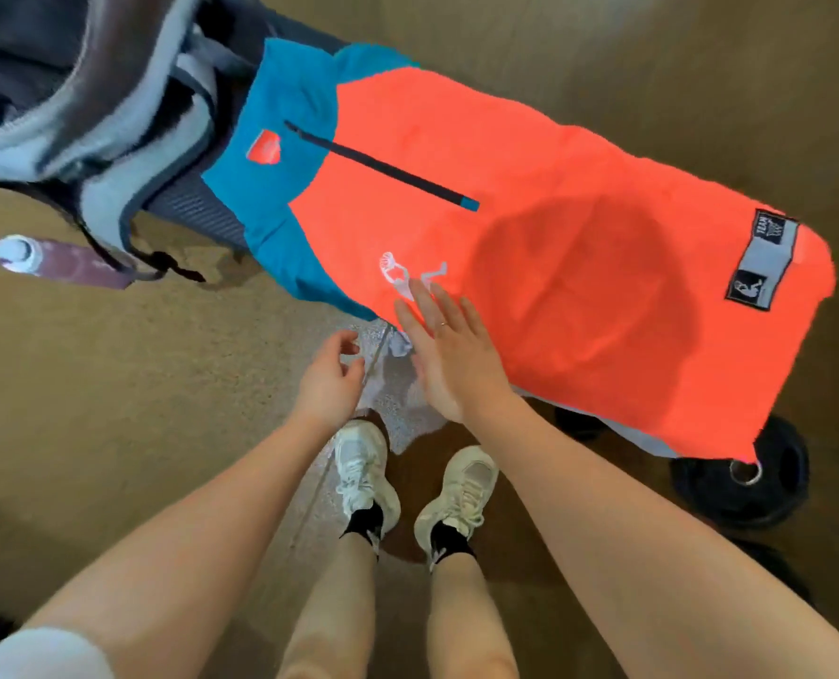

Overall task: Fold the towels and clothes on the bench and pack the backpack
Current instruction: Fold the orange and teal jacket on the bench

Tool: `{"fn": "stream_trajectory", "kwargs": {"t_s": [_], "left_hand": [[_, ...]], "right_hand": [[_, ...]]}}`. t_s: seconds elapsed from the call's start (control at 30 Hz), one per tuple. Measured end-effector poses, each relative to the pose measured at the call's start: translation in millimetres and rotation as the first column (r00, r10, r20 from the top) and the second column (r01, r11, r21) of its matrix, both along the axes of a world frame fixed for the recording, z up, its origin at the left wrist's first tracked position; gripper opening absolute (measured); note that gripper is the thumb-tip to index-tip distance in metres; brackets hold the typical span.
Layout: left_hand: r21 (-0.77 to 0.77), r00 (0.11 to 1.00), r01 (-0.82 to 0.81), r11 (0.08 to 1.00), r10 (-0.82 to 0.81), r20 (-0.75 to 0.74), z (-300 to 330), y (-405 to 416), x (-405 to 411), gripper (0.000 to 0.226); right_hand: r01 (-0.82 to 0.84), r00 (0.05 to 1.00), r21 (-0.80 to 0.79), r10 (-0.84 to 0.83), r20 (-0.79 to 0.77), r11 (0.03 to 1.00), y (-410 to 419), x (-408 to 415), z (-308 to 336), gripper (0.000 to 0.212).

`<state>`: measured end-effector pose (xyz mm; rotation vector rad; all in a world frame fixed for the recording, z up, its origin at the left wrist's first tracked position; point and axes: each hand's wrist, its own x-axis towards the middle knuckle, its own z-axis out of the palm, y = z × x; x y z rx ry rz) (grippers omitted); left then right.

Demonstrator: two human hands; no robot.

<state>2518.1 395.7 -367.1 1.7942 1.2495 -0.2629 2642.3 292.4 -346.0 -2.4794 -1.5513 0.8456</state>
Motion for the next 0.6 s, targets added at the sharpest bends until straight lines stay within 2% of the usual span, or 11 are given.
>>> {"fn": "stream_trajectory", "kwargs": {"t_s": [0.03, 0.1, 0.2, 0.27, 0.43, 0.6], "left_hand": [[-0.032, 0.988, -0.149, 0.988, 0.150, 0.023, -5.2, 12.4, -5.1, 0.041], [-0.134, 0.910, -0.399, 0.907, 0.410, 0.065, -14.5, 36.8, -11.7, 0.049], [-0.252, 0.808, -0.538, 0.804, 0.577, 0.117, -25.9, 67.7, -12.5, 0.061], [-0.315, 0.781, -0.543, 0.778, 0.606, 0.150, -33.0, 83.0, -7.8, 0.063], [-0.497, 0.787, -0.462, 0.734, 0.598, 0.153, -46.0, 102.7, -1.8, 0.034], [-0.551, 0.885, -0.226, 0.804, 0.405, 0.228, -28.2, 95.1, -23.8, 0.030]], "right_hand": [[-0.035, 0.999, 0.015, 0.035, 0.031, 0.999, 14.4, -1.5, -3.3, 0.063], [-0.068, 0.996, -0.004, 0.069, 0.050, 0.998, 43.0, -2.1, -9.1, 0.064], [-0.043, 0.999, -0.098, 0.044, 0.012, 0.994, 68.1, -1.2, -21.4, 0.067], [-0.040, 0.998, -0.121, 0.045, 0.036, 0.992, 68.6, -2.6, -26.5, 0.072], [-0.071, 0.994, -0.179, 0.083, 0.065, 0.981, 69.1, -5.9, -27.2, 0.088], [-0.085, 0.993, -0.255, 0.103, 0.060, 0.963, 74.6, -5.7, -25.3, 0.094]]}}
